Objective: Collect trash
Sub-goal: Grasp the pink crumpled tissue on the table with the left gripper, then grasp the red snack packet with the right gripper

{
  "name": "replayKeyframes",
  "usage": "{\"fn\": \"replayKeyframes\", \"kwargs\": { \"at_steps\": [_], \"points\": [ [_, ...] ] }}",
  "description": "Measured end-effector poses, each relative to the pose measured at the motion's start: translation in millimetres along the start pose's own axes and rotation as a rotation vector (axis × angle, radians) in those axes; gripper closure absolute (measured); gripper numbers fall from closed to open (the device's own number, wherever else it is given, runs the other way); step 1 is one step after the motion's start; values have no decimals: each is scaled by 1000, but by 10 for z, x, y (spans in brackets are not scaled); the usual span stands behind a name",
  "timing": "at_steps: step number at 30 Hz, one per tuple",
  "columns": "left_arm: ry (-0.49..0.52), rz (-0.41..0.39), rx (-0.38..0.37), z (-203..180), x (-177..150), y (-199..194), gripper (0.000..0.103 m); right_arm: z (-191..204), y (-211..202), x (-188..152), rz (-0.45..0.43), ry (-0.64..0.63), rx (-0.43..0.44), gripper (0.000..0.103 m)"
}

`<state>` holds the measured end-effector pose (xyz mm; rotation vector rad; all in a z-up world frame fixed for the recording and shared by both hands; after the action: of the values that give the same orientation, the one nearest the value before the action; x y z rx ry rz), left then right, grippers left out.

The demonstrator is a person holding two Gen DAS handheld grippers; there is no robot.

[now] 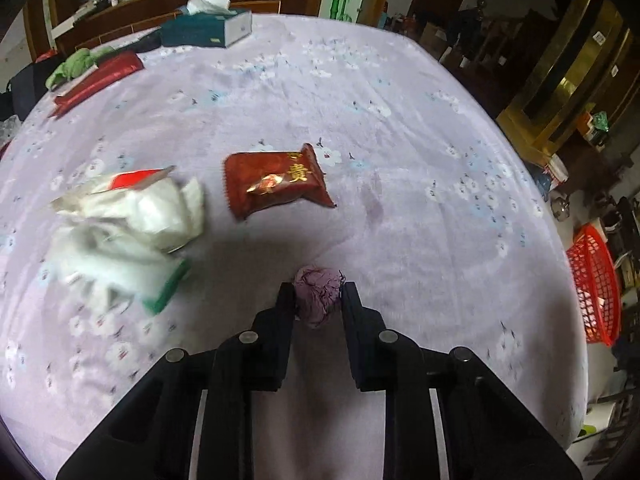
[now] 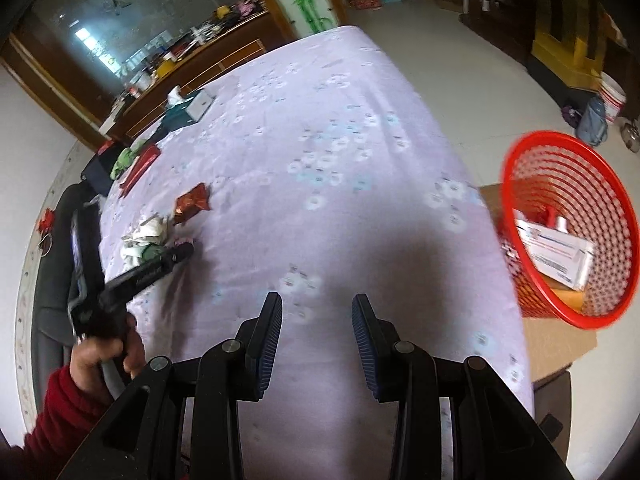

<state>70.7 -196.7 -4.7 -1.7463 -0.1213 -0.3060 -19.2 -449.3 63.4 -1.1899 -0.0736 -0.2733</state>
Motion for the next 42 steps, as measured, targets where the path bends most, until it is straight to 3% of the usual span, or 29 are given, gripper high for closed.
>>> {"fn": "replayKeyframes", "kwargs": {
  "at_steps": [6, 12, 19, 26, 33, 38, 42],
  "points": [
    [-13, -55, 2, 252, -298, -407, 81, 648, 240, 357, 27, -129, 40, 64],
    [-26, -73, 46, 595, -621, -669, 81, 1427, 792, 879, 83, -261, 88, 64],
    [-64, -63, 73, 979, -917, -786, 81, 2040, 1517, 1531, 148, -290, 146, 64],
    [-85, -66, 77, 1182, -1011, -876, 81, 2007, 1973, 1843, 200, -264, 83, 63],
    [-94, -61, 67, 1263, -992, -836, 81, 1773, 1888, 1490, 281, -241, 154, 48],
    [-83, -57, 57, 1225, -889, -782, 81, 1767, 1888, 1371, 238, -264, 74, 48],
    [-66, -59, 56, 1161, -845, -773, 81, 1856, 1890, 1446, 197, -218, 68, 43]
  ]
}}
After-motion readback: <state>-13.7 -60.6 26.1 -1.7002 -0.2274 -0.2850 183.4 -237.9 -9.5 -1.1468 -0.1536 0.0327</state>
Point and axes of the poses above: each gripper's, at about its wrist camera, not at the fingertips, and y roughly the way its jaws point, z to its left, x to its top, the point moved 4 cm from there along y, roughly the way its jaws point, and after that the axes turned 13 degrees about z, right-handed, at the moved point
